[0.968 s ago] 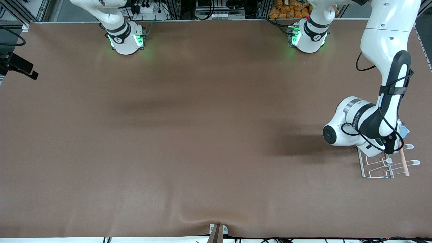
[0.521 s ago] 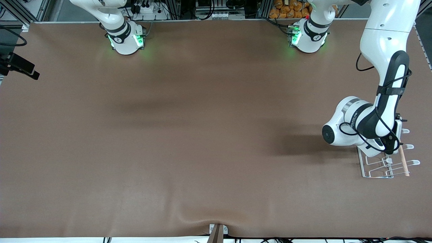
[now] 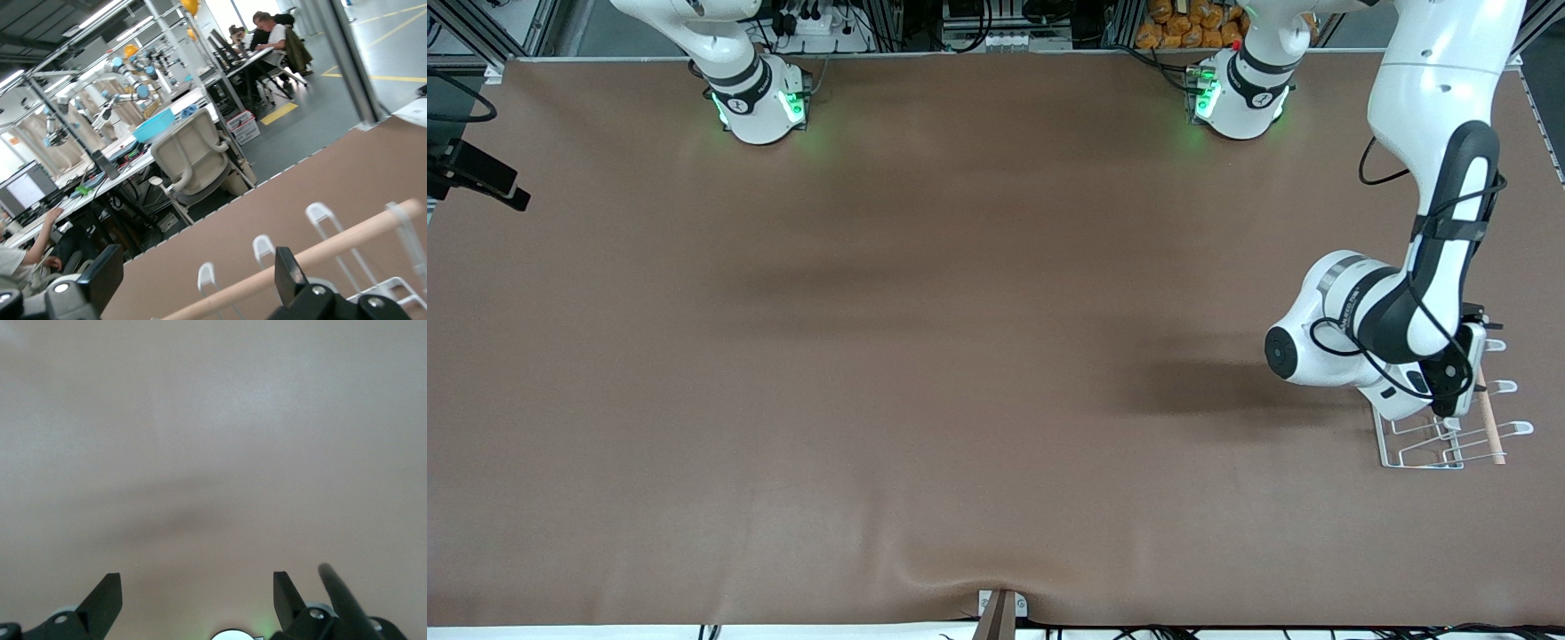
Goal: Transfer cup to left arm and place on rack
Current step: 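Lower the cup onto the rack prongs with the left gripper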
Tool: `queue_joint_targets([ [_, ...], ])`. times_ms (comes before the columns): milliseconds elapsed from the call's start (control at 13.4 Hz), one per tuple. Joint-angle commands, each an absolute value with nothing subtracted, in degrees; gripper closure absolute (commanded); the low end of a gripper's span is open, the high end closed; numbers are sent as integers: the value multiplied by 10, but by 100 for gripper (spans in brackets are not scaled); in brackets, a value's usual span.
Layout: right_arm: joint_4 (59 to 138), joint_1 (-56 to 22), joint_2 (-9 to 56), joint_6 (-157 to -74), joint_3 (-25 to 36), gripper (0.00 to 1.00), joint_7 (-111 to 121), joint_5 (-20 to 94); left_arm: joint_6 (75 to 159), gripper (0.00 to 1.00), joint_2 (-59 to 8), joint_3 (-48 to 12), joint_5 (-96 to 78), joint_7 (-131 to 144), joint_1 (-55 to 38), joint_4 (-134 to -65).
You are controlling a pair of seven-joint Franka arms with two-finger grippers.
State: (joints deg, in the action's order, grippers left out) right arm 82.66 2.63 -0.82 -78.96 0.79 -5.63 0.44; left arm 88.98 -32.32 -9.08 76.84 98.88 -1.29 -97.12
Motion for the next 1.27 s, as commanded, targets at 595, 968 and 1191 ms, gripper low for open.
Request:
queue_joint_targets([
  [595, 817, 22, 4, -782, 4, 0, -57, 8, 956, 0, -316, -133, 692, 752, -5, -858],
  [968, 816, 28, 4, -781, 5, 0, -56, 0, 1034, 0, -304, -134, 640, 699, -4, -856],
  [1191, 817, 30, 4, -770, 4, 0, -56, 3, 1052, 0, -302, -134, 622, 661, -1, -846],
])
